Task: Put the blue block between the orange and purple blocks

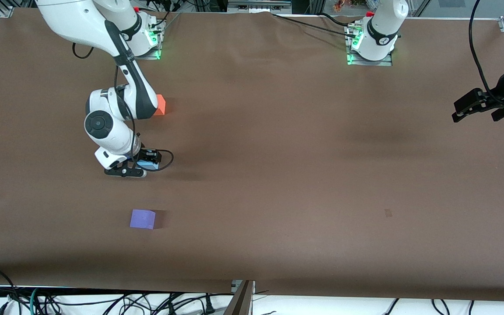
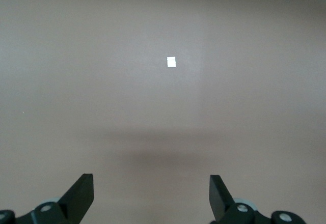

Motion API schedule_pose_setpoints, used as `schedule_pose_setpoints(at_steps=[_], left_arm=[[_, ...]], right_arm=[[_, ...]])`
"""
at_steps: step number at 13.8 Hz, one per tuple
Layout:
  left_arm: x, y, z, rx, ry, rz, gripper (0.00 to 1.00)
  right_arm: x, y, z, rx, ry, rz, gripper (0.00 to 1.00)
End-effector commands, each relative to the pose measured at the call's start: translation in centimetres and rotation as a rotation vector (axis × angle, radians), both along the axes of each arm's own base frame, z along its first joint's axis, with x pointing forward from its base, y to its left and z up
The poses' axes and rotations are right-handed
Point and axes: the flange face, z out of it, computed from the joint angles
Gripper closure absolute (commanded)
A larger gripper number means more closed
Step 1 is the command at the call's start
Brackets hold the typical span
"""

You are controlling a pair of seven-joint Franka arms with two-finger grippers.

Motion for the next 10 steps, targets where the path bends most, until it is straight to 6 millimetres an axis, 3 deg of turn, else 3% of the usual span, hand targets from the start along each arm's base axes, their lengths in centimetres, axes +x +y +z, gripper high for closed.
schedule_pose_setpoints(at_steps=[1,3,5,6,10], left_arm=[[0.4,-0.2,0.5,0.022,-0.007,-0.018,0.00],[0.3,-1.1,0.6,0.023,-0.009,-0.032,0.00],[0.2,-2.0,0.7,0.022,-0.008,-0.047,0.00],[0.2,-1.9,0.7,0.022,-0.008,-0.046,0.00],[0.3,-2.1,0.5,0.024,-0.009,-0.051,0.00]], right_arm=[[3.1,0.3,7.1,0.009,0.040,0.004,0.00],[5.4,-0.7,13.9,-0.016,0.091,0.025,0.00],[6.0,-2.1,19.9,-0.019,0.161,0.114,0.00],[6.2,-3.0,21.7,-0.015,0.171,0.109,0.00],[3.7,-6.6,30.4,0.030,0.119,0.057,0.00]])
